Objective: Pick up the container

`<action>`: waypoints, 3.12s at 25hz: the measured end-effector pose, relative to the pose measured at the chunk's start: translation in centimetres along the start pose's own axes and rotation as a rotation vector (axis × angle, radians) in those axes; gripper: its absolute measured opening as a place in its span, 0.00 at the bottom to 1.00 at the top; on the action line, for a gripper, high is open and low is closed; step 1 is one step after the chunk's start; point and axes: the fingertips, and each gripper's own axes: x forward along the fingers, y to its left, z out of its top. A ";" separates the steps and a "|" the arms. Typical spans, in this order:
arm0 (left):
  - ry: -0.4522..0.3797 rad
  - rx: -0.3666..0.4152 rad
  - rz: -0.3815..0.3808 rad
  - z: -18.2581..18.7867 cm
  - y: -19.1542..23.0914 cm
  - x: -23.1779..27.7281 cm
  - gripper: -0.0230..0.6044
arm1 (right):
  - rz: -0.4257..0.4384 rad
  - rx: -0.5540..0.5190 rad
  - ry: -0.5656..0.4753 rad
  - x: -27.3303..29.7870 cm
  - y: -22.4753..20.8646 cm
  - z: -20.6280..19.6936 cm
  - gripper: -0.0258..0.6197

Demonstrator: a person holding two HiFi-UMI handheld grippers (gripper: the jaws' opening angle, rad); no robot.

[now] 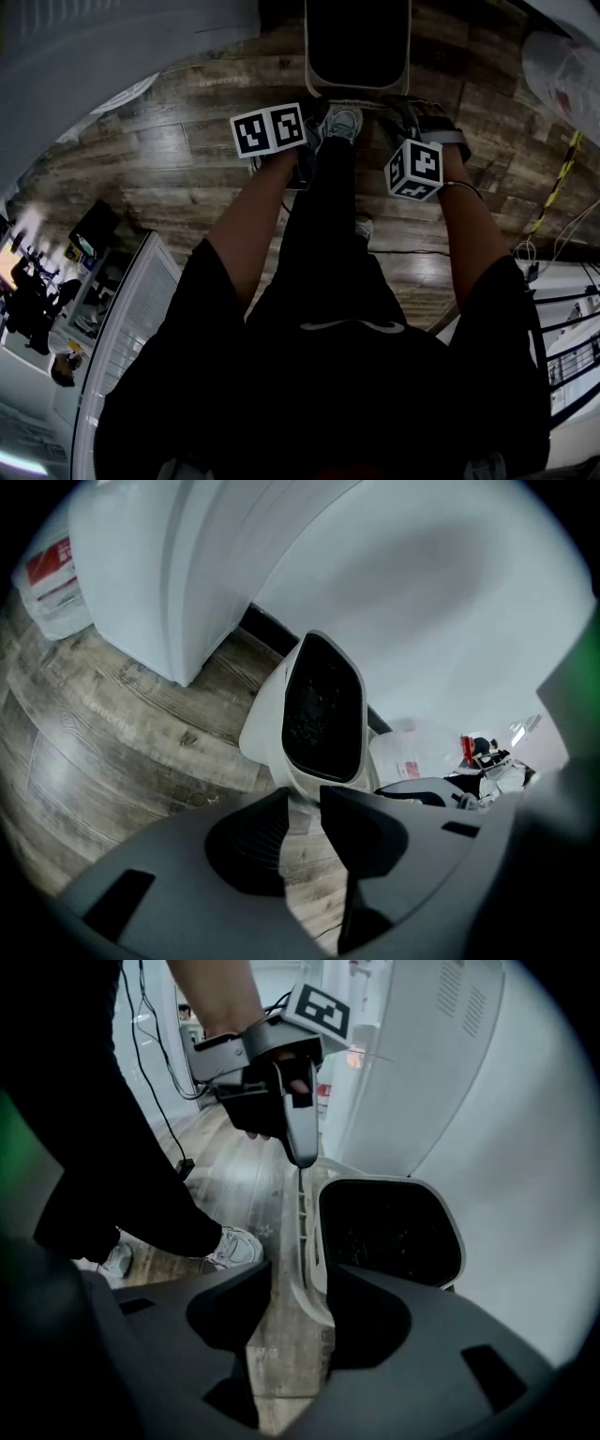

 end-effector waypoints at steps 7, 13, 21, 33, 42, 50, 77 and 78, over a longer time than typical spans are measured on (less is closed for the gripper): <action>0.000 0.005 -0.042 0.3 -0.3 -0.3 0.22 | -0.022 -0.044 0.016 1.0 -0.2 -0.5 0.31; 0.016 0.021 -0.058 0.5 -0.4 -0.7 0.21 | -0.048 -0.024 0.015 0.9 -0.9 -0.3 0.20; 0.117 0.517 0.030 1.7 -1.2 -2.3 0.23 | -0.017 0.002 0.011 -0.2 -1.5 0.1 0.20; 0.179 1.295 0.067 2.5 -6.2 -3.6 0.35 | -0.008 -0.005 -0.010 -3.8 -5.0 1.9 0.21; 0.221 1.631 0.112 3.2 -7.6 -2.7 0.34 | -0.003 0.035 -0.022 -5.1 -6.9 2.4 0.21; 0.265 1.671 0.114 4.2 -8.1 -2.2 0.24 | 0.053 0.028 0.016 -5.8 -8.0 2.4 0.22; 0.484 1.703 0.083 3.7 -8.0 -2.3 0.21 | 0.255 -0.012 0.143 -5.1 -6.9 2.1 0.18; 0.480 1.705 0.083 3.9 -8.0 -2.4 0.21 | 0.247 -0.014 0.144 -5.2 -7.1 2.1 0.18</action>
